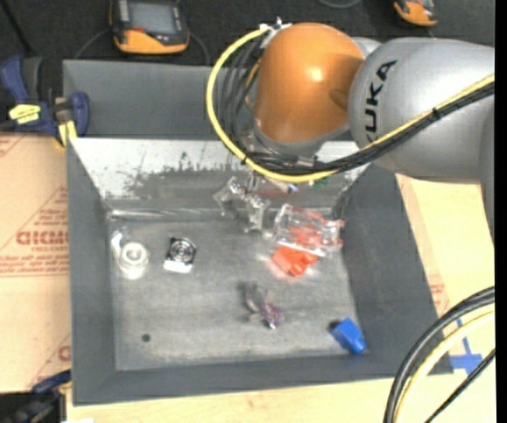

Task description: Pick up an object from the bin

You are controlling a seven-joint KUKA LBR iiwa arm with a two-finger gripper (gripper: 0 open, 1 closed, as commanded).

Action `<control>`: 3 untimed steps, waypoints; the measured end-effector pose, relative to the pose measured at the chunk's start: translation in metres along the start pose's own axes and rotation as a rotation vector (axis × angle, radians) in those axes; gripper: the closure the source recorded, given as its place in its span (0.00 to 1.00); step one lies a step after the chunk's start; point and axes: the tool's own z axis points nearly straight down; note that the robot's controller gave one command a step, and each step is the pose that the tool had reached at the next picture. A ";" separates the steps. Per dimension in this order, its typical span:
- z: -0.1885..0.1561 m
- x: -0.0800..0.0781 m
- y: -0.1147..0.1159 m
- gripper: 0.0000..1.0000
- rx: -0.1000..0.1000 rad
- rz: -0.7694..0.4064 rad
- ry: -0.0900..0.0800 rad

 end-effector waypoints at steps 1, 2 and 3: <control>-0.061 -0.005 0.001 1.00 0.003 0.000 -0.003; 0.010 0.012 -0.018 1.00 -0.007 -0.693 0.004; 0.047 0.033 -0.020 1.00 -0.009 -0.683 0.004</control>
Offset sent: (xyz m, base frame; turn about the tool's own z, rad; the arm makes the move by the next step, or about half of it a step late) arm -0.0005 0.0056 0.0557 -0.0077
